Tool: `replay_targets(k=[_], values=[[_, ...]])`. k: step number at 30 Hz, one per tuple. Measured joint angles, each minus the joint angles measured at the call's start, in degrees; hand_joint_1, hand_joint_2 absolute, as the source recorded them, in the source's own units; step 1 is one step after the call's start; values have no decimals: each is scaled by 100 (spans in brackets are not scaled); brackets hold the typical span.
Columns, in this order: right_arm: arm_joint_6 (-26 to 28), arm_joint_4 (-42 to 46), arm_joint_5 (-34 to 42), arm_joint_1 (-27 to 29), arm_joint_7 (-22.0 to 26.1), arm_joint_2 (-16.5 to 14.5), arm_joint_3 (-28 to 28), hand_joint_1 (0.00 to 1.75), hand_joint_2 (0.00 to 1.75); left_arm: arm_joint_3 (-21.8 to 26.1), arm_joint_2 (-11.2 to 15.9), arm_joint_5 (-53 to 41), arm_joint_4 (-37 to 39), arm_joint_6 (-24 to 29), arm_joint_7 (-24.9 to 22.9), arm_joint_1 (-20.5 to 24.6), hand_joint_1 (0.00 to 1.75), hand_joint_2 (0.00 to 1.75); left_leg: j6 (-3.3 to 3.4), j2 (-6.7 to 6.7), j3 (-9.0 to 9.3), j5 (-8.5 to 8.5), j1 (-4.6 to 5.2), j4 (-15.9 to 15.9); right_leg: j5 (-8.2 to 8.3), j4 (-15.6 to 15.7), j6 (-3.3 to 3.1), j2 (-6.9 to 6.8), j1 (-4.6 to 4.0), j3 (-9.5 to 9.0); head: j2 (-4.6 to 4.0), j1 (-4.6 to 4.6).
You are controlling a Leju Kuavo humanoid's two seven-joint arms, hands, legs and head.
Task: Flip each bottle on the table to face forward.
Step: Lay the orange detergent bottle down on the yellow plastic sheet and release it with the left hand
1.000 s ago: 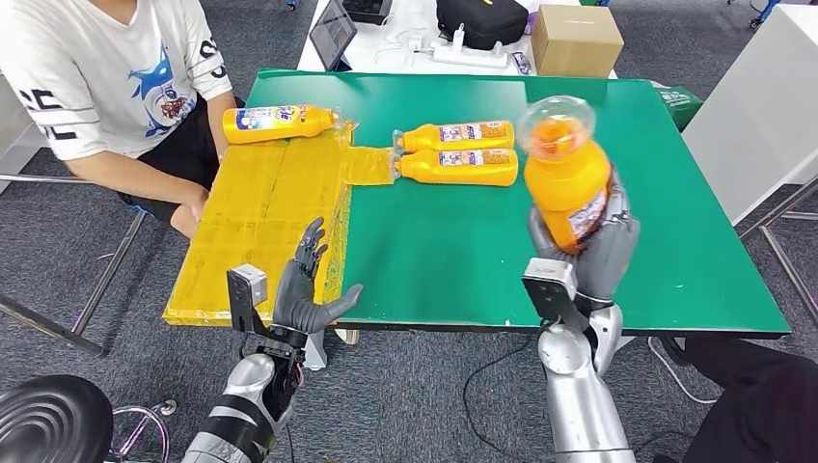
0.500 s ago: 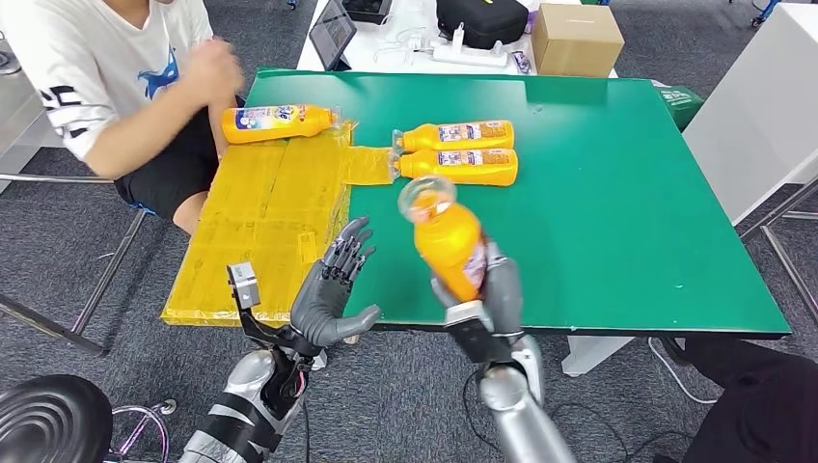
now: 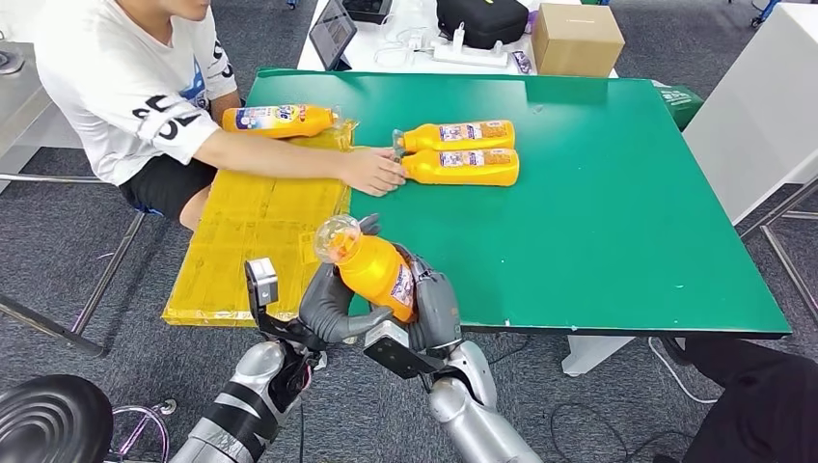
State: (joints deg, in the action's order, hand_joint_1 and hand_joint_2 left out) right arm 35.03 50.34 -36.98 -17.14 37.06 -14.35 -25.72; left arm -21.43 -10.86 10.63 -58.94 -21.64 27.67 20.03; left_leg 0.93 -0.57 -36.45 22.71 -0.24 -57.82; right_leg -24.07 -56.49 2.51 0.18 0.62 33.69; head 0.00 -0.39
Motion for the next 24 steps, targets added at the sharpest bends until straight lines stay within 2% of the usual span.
replay_targets(k=[15, 24], values=[[200, -951, -307, -317, -252, -178, -423, 175, 175, 66, 38, 609, 588, -375, -116, 70, 0, 175, 0, 5, -2, 0, -1, 0, 0, 0, 0, 1, 0, 7, 0, -1], [198, -1322, -242, -379, -255, -248, -570, 175, 175, 69, 61, 569, 701, -140, -91, 24, 3, 175, 0, 6, -3, 0, -1, 0, 0, 0, 0, 1, 0, 10, 0, 0]])
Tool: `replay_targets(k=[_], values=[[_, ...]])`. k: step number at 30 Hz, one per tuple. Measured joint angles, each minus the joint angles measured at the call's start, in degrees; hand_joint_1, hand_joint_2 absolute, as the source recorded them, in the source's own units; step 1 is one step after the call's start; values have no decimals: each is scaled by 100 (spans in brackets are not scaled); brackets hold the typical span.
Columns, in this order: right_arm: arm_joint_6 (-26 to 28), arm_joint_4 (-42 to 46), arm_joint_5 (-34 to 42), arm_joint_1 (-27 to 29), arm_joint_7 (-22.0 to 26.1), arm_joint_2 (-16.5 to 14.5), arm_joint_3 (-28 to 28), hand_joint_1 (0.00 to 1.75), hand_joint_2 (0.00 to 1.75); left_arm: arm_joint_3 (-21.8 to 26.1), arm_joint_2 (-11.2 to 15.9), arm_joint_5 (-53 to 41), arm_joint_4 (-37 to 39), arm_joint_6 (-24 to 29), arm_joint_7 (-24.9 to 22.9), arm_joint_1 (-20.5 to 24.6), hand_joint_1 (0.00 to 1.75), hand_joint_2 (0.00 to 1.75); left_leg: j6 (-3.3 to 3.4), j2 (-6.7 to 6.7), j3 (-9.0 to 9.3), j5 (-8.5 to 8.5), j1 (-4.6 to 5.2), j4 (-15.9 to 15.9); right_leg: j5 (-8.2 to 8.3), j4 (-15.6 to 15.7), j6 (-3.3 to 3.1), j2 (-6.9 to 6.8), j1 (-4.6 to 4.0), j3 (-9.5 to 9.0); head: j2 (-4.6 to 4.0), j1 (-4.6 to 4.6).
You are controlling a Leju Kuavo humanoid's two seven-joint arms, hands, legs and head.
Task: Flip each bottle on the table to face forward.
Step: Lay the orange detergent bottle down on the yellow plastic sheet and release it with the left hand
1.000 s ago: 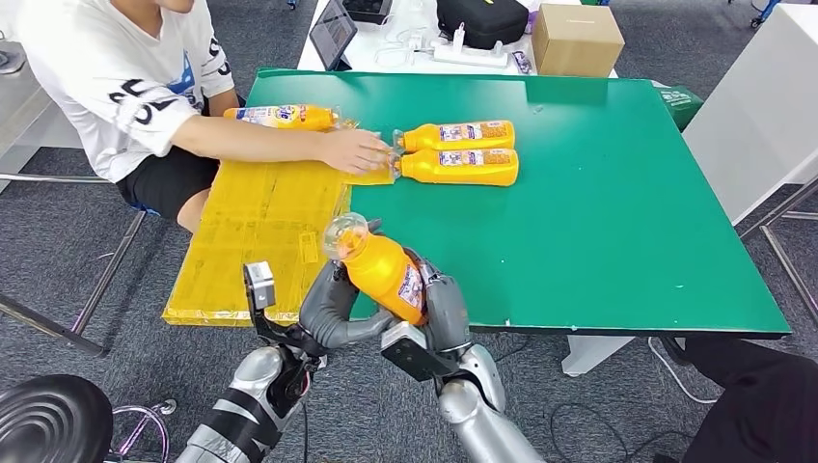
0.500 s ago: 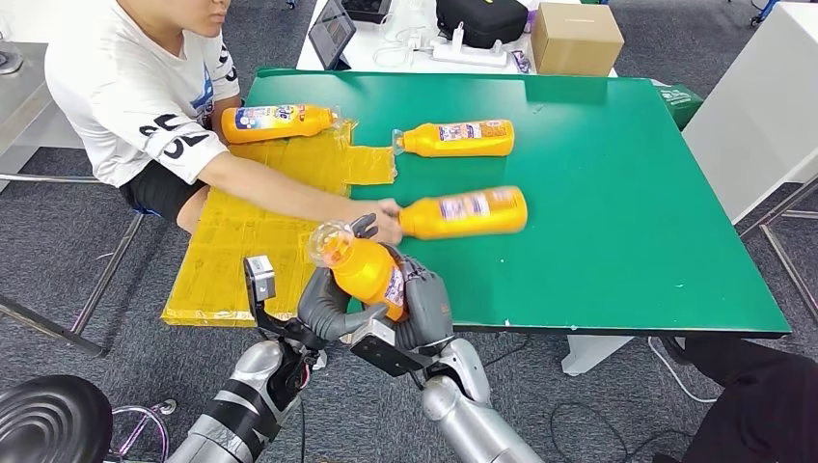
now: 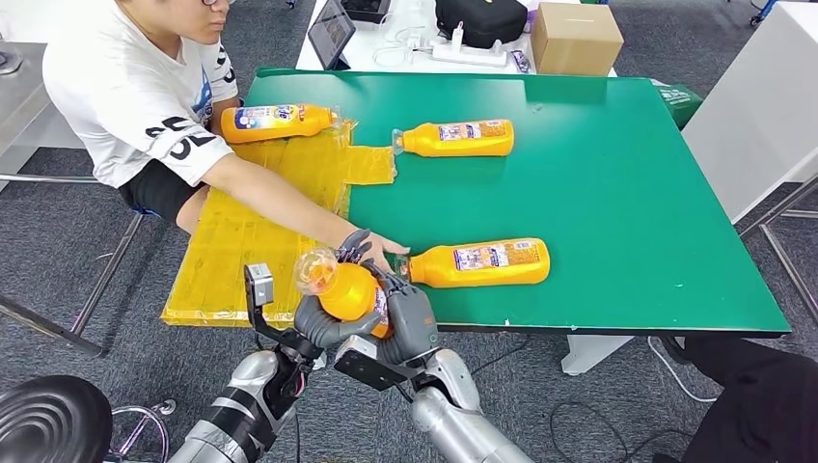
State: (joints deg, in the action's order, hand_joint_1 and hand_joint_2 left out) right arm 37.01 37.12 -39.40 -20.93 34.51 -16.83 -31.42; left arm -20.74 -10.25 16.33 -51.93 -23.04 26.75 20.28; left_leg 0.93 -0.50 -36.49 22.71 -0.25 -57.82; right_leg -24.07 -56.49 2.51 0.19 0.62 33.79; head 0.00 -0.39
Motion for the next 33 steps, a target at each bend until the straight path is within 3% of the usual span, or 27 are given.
replay_targets(k=[4, 5, 15, 24, 25, 26, 29, 30, 33], values=[[0, -87, 26, -38, 0, -20, -10, 175, 175, 0, 0, -16, 2, 41, 8, -9, 167, 175, 0, 1, -1, 0, 0, 0, 0, 0, 0, 0, 0, 1, 0, 0], [-1, -98, 28, -45, 0, -22, -10, 175, 175, 0, 0, -20, 2, 44, 9, -10, 175, 175, 0, 1, -1, 0, 0, 0, 0, 0, 0, 0, 0, 2, 0, -1], [-21, -157, 206, -72, 0, -47, -41, 175, 175, 20, -11, -99, -177, 364, 83, -113, 175, 175, 0, 2, -2, 0, 0, 0, 0, 0, 0, 1, 0, 3, 0, 0], [3, -160, 226, -79, -11, -84, -98, 175, 175, 127, -17, 224, -413, 258, 2, -254, 175, 175, 0, 4, -3, 0, 0, 0, 0, 0, 0, 2, 0, 6, 0, 0], [11, -161, 217, -82, -19, -86, -101, 168, 175, 134, -17, 254, -433, 253, -8, -265, 175, 175, 0, 4, -3, 0, 0, 0, 0, 0, 0, 2, 0, 6, 0, 0], [26, -162, 207, -85, -29, -87, -103, 124, 175, 140, -17, 275, -455, 254, -17, -276, 175, 175, 0, 4, -3, 0, 0, 0, 0, 0, 0, 2, 0, 6, 0, 0], [122, -164, 143, -96, -87, -90, -104, 0, 44, 146, -20, 217, -544, 359, -14, -310, 175, 175, 0, 3, -3, 0, 0, 0, 0, 0, 0, 2, 0, 6, 0, 0], [165, -165, 128, -103, -123, -92, -103, 0, 0, 142, -26, 131, -585, 474, 0, -316, 175, 175, 0, 2, -3, 0, 0, 0, 0, 0, 0, 2, 0, 6, 0, 0], [161, -155, 258, -126, -205, -93, -92, 0, 0, 125, -85, -297, -755, 1053, 50, -320, 175, 175, 0, 1, -5, 0, 1, 0, 0, 0, 0, 2, 1, 5, 0, -1]])
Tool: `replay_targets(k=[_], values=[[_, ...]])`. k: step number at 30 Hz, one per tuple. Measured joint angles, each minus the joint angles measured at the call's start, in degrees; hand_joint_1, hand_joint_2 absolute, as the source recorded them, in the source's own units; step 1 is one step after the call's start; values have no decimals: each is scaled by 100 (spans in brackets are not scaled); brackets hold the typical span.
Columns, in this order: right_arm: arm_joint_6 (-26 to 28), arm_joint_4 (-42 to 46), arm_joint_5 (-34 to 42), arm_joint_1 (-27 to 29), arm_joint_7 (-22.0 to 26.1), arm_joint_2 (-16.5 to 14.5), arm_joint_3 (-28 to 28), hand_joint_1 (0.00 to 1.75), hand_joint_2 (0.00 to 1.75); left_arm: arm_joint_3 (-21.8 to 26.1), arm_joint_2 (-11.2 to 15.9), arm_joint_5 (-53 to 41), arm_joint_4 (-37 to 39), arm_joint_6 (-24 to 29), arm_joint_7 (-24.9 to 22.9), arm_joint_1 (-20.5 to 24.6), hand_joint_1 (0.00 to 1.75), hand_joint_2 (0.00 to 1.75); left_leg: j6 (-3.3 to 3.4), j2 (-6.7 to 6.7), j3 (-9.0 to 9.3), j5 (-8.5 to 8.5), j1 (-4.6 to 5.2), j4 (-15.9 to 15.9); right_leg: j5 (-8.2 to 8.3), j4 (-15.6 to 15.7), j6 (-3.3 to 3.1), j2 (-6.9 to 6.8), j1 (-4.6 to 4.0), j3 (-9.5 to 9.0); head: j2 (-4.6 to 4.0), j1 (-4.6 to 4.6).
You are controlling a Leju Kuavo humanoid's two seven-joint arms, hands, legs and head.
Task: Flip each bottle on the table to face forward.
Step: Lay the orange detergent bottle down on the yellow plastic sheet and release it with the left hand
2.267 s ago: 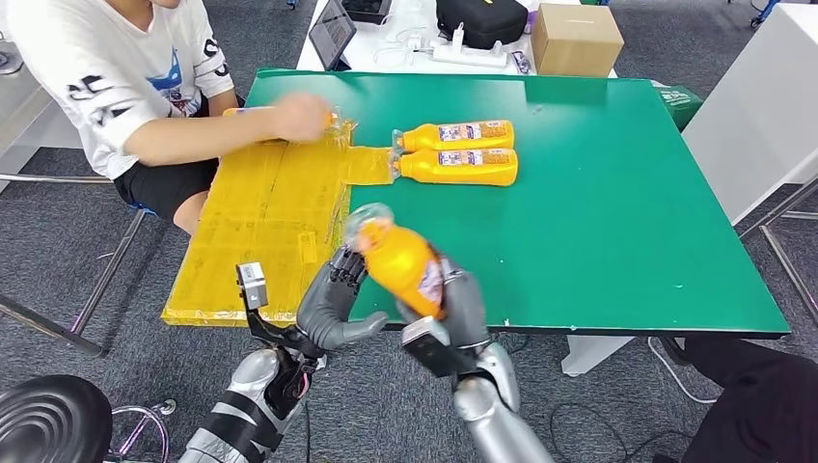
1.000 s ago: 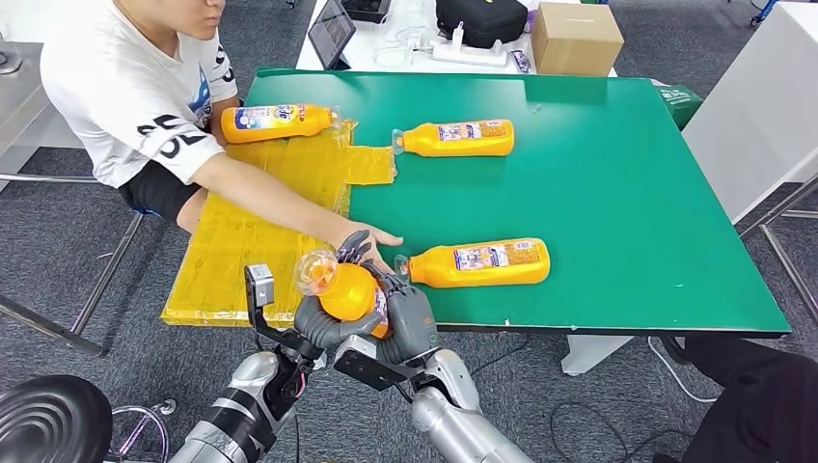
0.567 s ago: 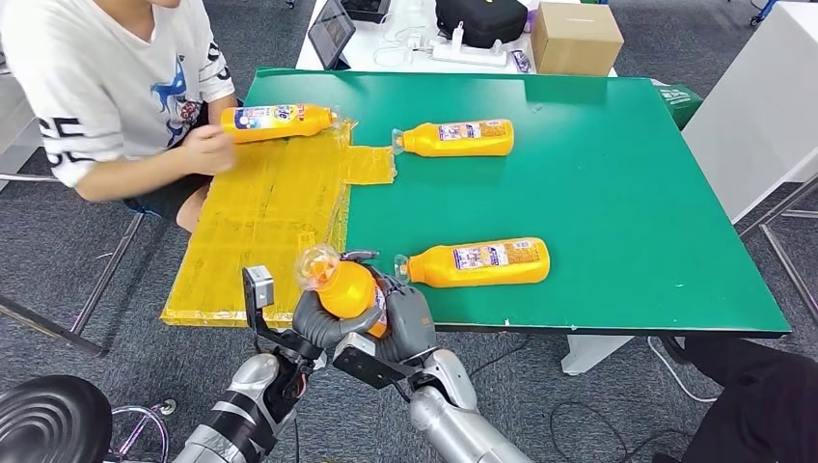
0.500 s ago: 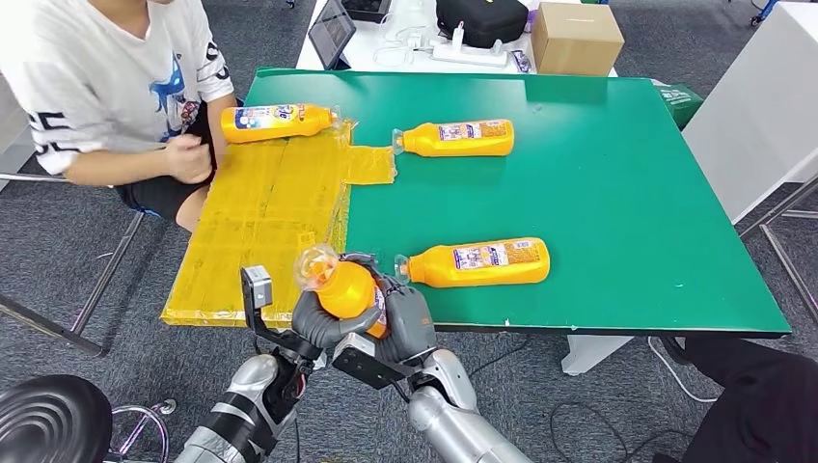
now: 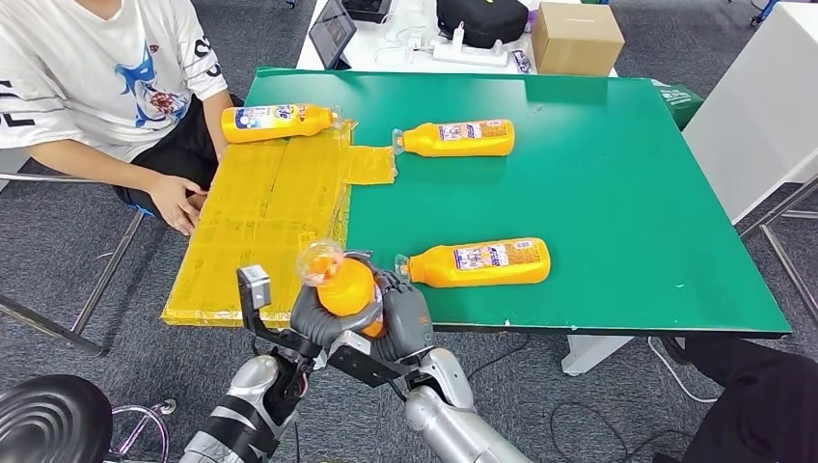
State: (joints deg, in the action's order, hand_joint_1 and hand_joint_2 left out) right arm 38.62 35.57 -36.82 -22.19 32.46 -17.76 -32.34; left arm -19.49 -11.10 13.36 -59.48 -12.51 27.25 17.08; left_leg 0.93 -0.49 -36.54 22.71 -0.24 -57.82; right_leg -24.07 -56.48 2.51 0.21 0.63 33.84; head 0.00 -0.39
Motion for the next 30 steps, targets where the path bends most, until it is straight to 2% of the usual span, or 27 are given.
replay_targets(k=[6, 9, 16, 19, 23, 25, 30], values=[[-618, 578, 756, 34, -47, 67, 234, 0, 0, 116, -128, -473, -343, 1370, 51, 79, 175, 175, 0, -1, -1, -1, 0, -1, 2, 0, 0, 0, 0, 1, 0, 0], [-717, 931, 935, 56, -70, 127, 368, 0, 0, 232, -153, -584, -456, 1756, 129, 142, 175, 175, 0, 1, -1, -2, 0, -1, 2, -1, -1, 0, 0, 1, 0, -1], [-929, 1987, 1439, 276, -25, 245, 701, 0, 0, 662, -186, -1019, -752, 3163, 466, 338, 175, 175, 0, -1, -2, -2, 0, -1, 2, -1, 0, 0, 0, 2, 0, -1], [-940, 2402, 1552, 398, 27, 252, 785, 0, 0, 837, -186, -1217, -805, 3597, 577, 454, 175, 175, -1, 1, -2, -2, 0, -1, 2, -1, 0, 0, 0, 2, 0, 0], [-914, 2765, 1620, 495, 103, 252, 851, 0, 0, 971, -185, -1396, -824, 3816, 616, 539, 175, 175, -1, 0, -2, -2, 0, -1, 2, -1, 0, 0, 0, 2, 0, -1], [-787, 2973, 1734, 567, 252, 253, 879, 0, 0, 1012, -180, -1738, -763, 4101, 609, 597, 175, 175, -1, -1, -2, -2, 0, -1, 2, -1, 0, 0, 0, 3, 0, 0], [-334, 3834, 1899, 750, 484, 252, 922, 0, 0, 1123, -110, -2919, -17, 4802, 529, 1029, 175, 175, 0, -2, -3, -2, 0, -1, 2, -1, -1, 0, 0, 2, 0, 0]])
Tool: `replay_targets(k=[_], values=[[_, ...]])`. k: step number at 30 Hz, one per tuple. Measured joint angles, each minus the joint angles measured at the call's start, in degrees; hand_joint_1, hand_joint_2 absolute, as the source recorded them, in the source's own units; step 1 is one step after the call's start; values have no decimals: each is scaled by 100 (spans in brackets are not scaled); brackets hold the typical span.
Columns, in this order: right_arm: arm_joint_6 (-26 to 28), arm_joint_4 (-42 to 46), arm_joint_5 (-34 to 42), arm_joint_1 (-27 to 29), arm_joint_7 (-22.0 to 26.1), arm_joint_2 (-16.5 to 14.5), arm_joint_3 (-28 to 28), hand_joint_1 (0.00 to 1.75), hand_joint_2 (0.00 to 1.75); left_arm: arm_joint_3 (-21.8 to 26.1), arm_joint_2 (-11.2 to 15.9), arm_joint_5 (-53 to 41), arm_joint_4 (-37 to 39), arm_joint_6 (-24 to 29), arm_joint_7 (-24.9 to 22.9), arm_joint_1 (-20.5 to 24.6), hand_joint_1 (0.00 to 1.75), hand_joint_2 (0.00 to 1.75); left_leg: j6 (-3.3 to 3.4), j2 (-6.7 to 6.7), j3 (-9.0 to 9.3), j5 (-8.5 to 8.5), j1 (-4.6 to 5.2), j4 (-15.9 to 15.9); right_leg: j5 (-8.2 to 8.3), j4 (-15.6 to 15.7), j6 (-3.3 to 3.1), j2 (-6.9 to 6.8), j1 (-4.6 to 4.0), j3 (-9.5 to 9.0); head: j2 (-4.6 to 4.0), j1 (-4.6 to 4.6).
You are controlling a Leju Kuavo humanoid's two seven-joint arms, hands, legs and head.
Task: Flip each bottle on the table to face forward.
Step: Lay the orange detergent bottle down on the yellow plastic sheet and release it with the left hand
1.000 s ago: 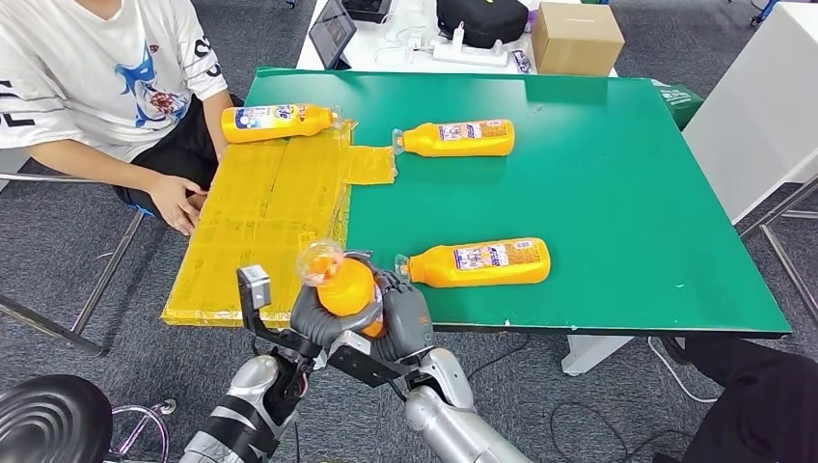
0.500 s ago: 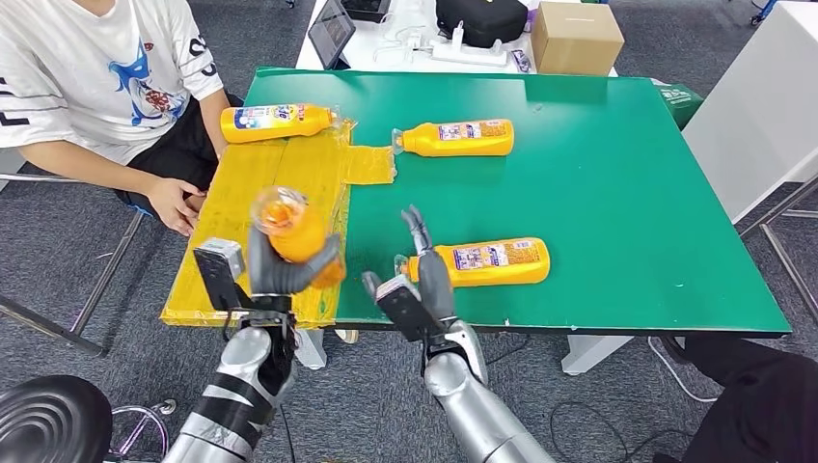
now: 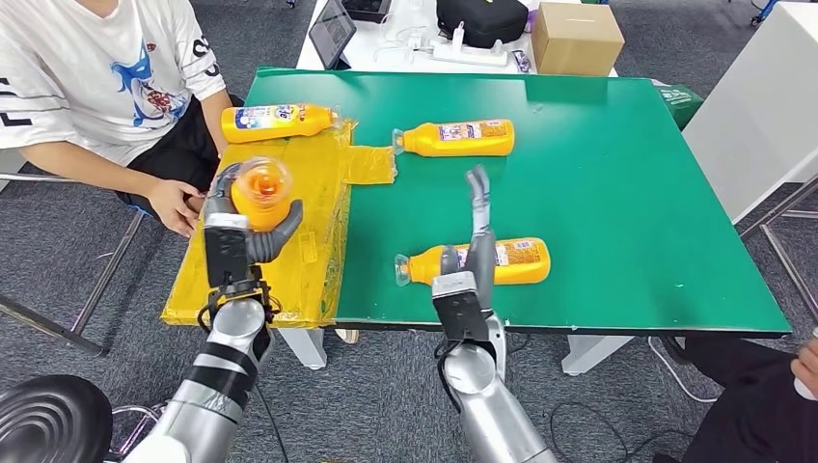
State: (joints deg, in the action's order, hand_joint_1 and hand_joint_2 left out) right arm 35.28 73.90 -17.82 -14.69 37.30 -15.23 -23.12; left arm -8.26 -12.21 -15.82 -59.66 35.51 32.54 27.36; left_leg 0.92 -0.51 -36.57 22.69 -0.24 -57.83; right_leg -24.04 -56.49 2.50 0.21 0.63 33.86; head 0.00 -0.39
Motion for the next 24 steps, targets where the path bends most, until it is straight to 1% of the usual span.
replay_targets(k=[4, 8, 10, 13, 15, 17, 24], values=[[105, 464, 22, 61, 17, 0, 6, 0, 0, 54, 56, -615, 616, 209, -49, 298, 175, 175, -1, 4, 0, -1, 0, 0, 8, 0, -12, 3, 0, 5, 0, -1], [120, 715, 56, 72, 78, 1, -7, 0, 0, 56, 219, -2109, 1433, 386, -453, 811, 175, 175, -3, 5, -2, -4, -1, 0, 10, -2, -15, 3, -2, 6, 0, 0], [120, 784, 58, 71, 90, 4, -39, 0, 0, 38, 320, -2856, 1862, 361, -707, 1116, 175, 175, -4, 7, -2, -6, -2, 0, 10, -3, -15, 4, -2, 6, 0, 0], [104, 840, 73, 66, 93, 25, -102, 0, 0, -62, 476, -3602, 2447, 96, -1028, 1505, 175, 175, -3, 9, -2, -8, -2, 0, 10, -5, -15, 4, -2, 5, 0, -1], [73, 859, 104, 64, 90, 49, -126, 0, 0, -135, 571, -3870, 2740, -128, -1151, 1676, 175, 175, -3, 8, -2, -8, -2, 0, 10, -6, -15, 4, -2, 5, -1, -1], [46, 868, 132, 64, 85, 69, -138, 0, 0, -203, 640, -4008, 2945, -240, -1210, 1772, 175, 175, -3, 8, -3, -8, -2, 0, 10, -7, -15, 4, -2, 5, -1, -1], [-2, 870, 147, 63, 77, 101, -184, 0, 0, -314, 766, -4111, 3306, -320, -1253, 1920, 175, 175, -3, 5, -5, -8, -1, 0, 10, -6, -15, 4, -2, 6, 0, -1]])
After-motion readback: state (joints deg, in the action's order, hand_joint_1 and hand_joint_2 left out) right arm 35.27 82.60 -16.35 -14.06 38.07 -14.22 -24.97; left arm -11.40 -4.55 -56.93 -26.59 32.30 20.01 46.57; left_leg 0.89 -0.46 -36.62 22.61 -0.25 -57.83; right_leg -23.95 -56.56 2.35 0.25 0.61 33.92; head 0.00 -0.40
